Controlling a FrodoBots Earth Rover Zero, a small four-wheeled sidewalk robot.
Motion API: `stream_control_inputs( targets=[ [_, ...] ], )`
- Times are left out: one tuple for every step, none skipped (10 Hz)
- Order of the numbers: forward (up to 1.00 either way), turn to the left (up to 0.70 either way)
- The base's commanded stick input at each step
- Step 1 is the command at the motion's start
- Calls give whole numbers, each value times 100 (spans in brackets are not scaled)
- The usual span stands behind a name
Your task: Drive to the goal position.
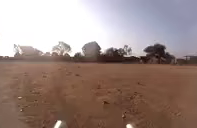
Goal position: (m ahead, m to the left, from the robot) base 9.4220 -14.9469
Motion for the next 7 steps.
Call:
stream_control_inputs(
  targets=[
    [68, -15],
    [68, -28],
    [68, -24],
    [68, -7],
    [68, 0],
    [68, 0],
    [68, 0]
  ],
)
